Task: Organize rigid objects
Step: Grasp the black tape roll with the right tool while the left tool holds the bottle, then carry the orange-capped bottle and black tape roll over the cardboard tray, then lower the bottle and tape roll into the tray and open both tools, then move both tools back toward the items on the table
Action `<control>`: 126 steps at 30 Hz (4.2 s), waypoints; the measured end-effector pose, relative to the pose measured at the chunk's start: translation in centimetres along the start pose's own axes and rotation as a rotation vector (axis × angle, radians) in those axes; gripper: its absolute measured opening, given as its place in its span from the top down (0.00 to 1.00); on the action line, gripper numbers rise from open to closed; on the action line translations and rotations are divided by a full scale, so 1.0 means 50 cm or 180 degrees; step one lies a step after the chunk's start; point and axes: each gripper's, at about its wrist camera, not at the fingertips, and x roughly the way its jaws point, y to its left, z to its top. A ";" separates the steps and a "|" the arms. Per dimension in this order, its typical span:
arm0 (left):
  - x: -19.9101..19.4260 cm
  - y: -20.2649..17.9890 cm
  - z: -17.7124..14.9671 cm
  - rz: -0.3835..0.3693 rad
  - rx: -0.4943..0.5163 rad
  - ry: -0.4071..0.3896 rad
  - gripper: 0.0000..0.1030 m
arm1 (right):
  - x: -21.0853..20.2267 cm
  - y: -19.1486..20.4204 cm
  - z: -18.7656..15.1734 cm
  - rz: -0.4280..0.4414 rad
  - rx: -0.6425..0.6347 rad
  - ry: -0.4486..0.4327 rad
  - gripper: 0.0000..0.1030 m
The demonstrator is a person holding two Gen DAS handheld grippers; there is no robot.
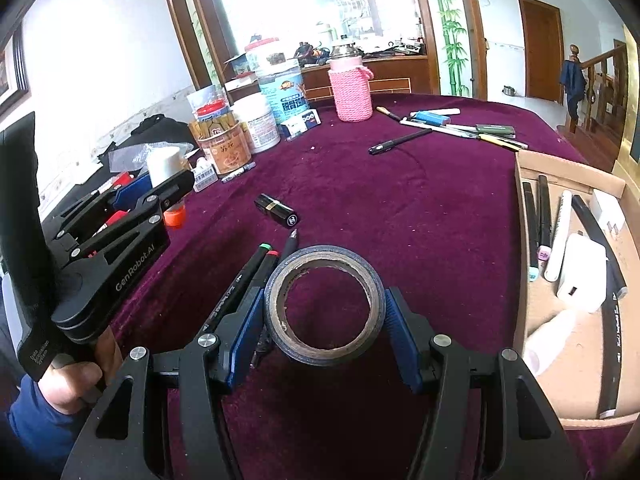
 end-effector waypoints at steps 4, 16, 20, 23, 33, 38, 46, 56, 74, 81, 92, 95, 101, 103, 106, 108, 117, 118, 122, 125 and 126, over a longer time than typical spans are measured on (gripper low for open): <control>-0.007 -0.017 0.007 -0.0006 0.0061 -0.0023 0.76 | -0.013 -0.019 -0.003 0.0011 0.0064 -0.0037 0.48; -0.040 -0.096 0.050 -0.0278 0.0187 -0.0032 0.76 | -0.072 -0.107 -0.002 -0.0054 0.0326 -0.0223 0.48; -0.046 -0.136 0.073 -0.0550 0.0149 0.0052 0.76 | -0.108 -0.162 0.000 -0.0167 0.0472 -0.0307 0.48; -0.052 -0.182 0.092 -0.0779 0.0155 0.0113 0.76 | -0.139 -0.216 0.005 -0.0286 0.0623 -0.0372 0.47; -0.060 -0.368 0.125 -0.1676 0.0194 0.0545 0.76 | -0.191 -0.378 0.032 -0.0735 0.0872 -0.0153 0.47; -0.056 -0.457 0.111 -0.2070 0.0295 0.0854 0.76 | -0.187 -0.423 0.019 -0.0819 0.0926 0.0020 0.47; -0.039 -0.523 0.087 -0.2214 0.0409 0.1126 0.76 | -0.171 -0.446 -0.011 -0.0763 0.0849 0.0212 0.47; -0.028 -0.555 0.070 -0.2246 0.0476 0.1234 0.76 | -0.151 -0.446 -0.022 -0.0968 0.0689 0.0442 0.47; -0.011 -0.546 0.060 -0.2378 0.0375 0.1382 0.75 | -0.143 -0.428 -0.020 -0.1062 0.0585 0.0553 0.40; -0.033 -0.518 0.077 -0.2408 0.0306 0.1250 0.60 | -0.180 -0.409 -0.008 -0.1102 0.0621 0.0355 0.40; -0.052 -0.399 0.094 -0.2318 0.0023 0.1141 0.60 | -0.238 -0.333 0.036 -0.0767 0.0740 -0.0159 0.40; -0.052 -0.330 0.093 -0.2289 -0.0148 0.1122 0.60 | -0.231 -0.301 0.049 -0.0684 0.0695 -0.0183 0.40; -0.046 -0.170 0.059 -0.2009 -0.0422 0.1094 0.60 | -0.174 -0.216 0.061 -0.0397 0.0558 -0.0090 0.40; -0.041 -0.110 0.040 -0.1892 -0.0539 0.1093 0.60 | -0.137 -0.177 0.063 -0.0302 0.0462 0.0010 0.40; -0.025 -0.021 -0.001 -0.1639 -0.0694 0.1168 0.60 | -0.088 -0.122 0.063 -0.0189 0.0316 0.0126 0.40; -0.012 0.023 -0.028 -0.1520 -0.0794 0.1236 0.60 | -0.043 -0.078 0.067 -0.0111 0.0204 0.0230 0.40; 0.031 0.066 -0.110 -0.1459 -0.0908 0.1530 0.60 | 0.119 0.005 0.048 0.0115 0.0075 0.0496 0.57; 0.030 0.057 -0.111 -0.1475 -0.0847 0.1525 0.60 | 0.126 -0.001 0.044 0.0157 0.0094 0.0539 0.57; 0.044 0.019 -0.111 -0.1516 -0.0628 0.1554 0.60 | 0.116 -0.039 0.045 0.0128 0.0190 0.0470 0.57; 0.056 0.011 -0.112 -0.1476 -0.0576 0.1584 0.60 | 0.108 -0.047 0.047 0.0149 0.0188 0.0442 0.57; 0.061 0.012 -0.110 -0.1409 -0.0562 0.1576 0.60 | 0.107 -0.044 0.048 0.0187 0.0175 0.0443 0.57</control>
